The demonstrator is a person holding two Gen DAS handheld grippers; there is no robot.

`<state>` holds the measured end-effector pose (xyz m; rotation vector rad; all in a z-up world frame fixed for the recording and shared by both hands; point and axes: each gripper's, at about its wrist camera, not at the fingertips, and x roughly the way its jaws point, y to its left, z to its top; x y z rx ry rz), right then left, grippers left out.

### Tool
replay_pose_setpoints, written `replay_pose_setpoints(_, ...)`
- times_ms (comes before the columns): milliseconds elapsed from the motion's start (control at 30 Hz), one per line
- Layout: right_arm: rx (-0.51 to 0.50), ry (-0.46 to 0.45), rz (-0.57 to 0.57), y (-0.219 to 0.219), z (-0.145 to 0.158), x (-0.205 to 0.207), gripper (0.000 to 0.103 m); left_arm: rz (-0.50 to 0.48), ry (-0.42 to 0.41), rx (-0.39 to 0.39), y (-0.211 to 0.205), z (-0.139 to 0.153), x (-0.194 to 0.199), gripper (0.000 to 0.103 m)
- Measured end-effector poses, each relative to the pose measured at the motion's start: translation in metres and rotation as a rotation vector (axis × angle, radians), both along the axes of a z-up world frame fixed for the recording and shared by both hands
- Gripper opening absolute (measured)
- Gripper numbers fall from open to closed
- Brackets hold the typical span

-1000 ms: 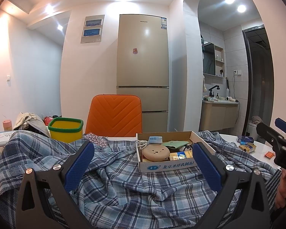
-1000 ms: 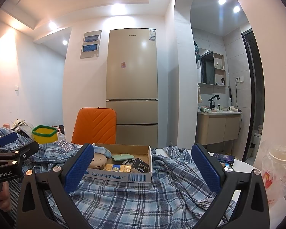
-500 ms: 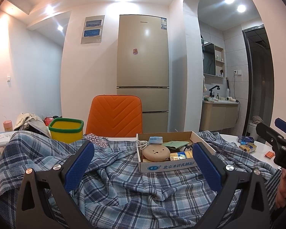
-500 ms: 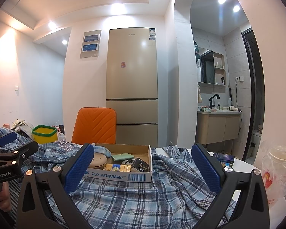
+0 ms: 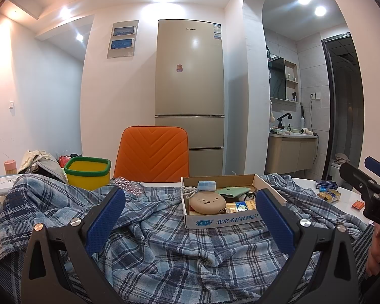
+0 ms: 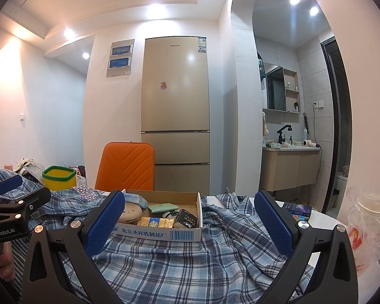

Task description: Organize soft objects

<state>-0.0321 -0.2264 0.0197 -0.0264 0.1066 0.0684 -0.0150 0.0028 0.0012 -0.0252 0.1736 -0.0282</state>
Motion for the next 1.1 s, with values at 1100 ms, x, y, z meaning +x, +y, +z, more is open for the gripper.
replay_pose_setpoints(1100, 0.000, 0.005, 0.000, 0.0008, -0.0025, 0.0019, 0.103, -0.005, 0.002, 0.010, -0.0007, -0.0009, 0.0005, 0.102)
